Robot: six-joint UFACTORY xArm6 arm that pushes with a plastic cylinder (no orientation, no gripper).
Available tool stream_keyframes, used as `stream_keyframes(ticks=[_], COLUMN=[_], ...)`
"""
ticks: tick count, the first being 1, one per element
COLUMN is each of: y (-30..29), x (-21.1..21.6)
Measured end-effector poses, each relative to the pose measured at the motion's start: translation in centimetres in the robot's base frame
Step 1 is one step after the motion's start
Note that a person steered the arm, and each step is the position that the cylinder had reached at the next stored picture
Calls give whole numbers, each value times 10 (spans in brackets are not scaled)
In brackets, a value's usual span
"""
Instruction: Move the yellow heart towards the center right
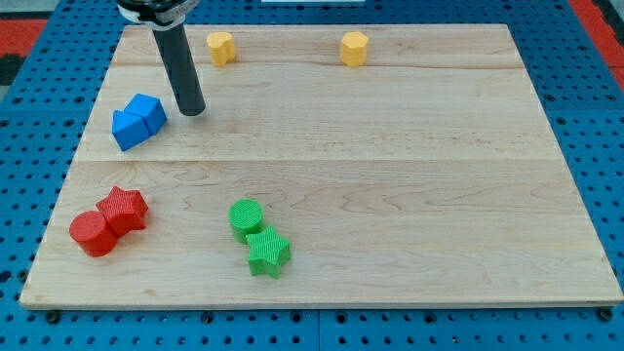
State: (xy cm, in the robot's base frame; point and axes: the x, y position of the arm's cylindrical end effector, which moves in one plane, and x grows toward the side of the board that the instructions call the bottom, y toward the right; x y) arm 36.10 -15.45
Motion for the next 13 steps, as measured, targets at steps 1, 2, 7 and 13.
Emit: stream_keyframes(ticks=[1, 2, 7, 13], y=[0, 0, -32, -18], x=[-6, -11, -83, -143])
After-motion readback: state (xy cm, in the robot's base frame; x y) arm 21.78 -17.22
